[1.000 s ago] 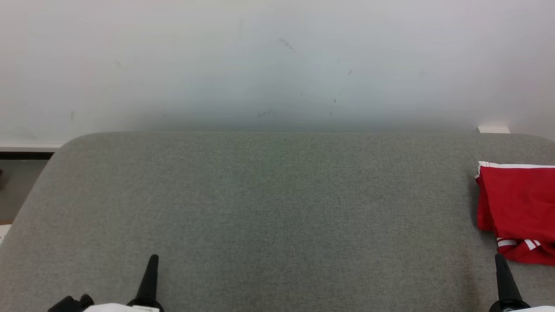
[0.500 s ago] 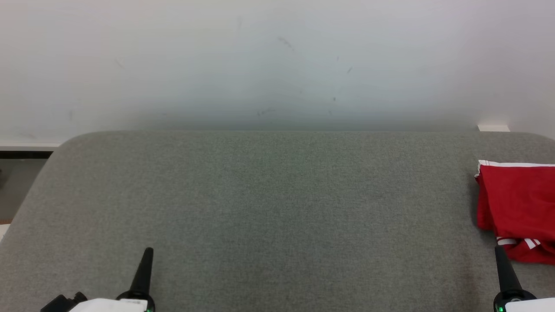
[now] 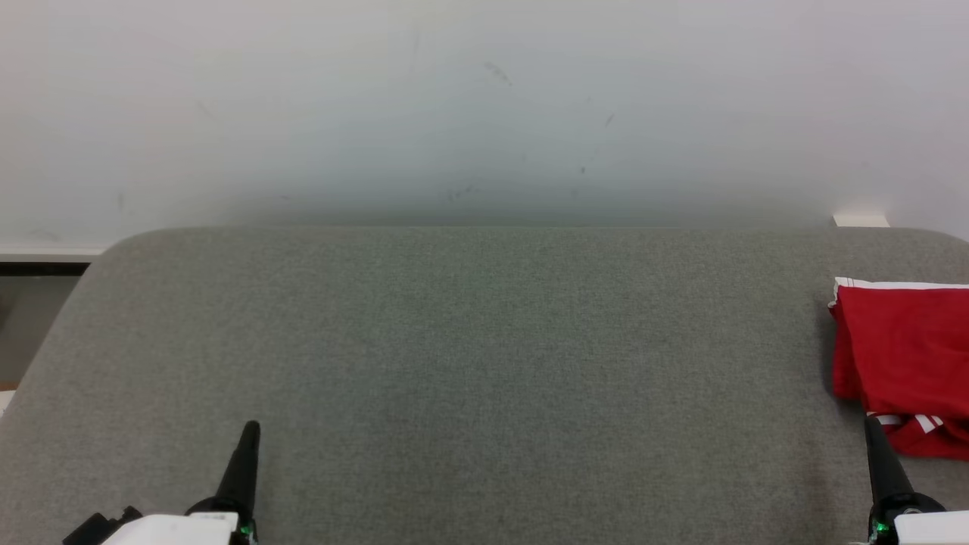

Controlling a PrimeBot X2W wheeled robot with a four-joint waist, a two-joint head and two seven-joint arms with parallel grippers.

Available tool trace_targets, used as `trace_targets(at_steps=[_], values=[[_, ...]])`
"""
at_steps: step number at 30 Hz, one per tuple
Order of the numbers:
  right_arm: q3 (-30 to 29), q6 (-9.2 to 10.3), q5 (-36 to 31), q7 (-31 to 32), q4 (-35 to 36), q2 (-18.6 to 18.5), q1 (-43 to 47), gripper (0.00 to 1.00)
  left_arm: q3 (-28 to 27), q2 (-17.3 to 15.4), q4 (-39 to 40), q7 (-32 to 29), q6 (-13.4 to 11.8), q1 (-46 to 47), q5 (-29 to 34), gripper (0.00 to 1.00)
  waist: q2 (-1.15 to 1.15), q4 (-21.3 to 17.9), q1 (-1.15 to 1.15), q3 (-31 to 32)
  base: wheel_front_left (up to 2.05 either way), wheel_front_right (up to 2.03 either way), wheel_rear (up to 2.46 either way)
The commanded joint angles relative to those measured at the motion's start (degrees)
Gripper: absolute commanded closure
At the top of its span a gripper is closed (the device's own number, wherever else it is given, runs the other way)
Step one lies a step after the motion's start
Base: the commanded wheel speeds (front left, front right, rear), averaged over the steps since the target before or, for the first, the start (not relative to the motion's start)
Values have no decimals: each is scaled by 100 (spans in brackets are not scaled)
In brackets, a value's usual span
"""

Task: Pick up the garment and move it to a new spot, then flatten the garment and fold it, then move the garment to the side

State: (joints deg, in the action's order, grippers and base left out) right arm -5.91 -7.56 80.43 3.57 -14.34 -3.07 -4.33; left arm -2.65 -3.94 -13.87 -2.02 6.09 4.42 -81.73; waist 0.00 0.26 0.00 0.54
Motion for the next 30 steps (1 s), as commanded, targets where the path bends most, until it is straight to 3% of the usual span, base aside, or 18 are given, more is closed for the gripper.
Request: trace_targets(at_steps=[1,30], values=[[-25,11,148,48,10,0,-95,100,-30,-46,35,-43,43,89,-162,100,0,-1,0,-3,0,0,0],[-89,14,1198,327,-18,21,-277,100,-218,-53,20,-317,100,226,-1235,100,0,-26,0,-52,0,0,0]])
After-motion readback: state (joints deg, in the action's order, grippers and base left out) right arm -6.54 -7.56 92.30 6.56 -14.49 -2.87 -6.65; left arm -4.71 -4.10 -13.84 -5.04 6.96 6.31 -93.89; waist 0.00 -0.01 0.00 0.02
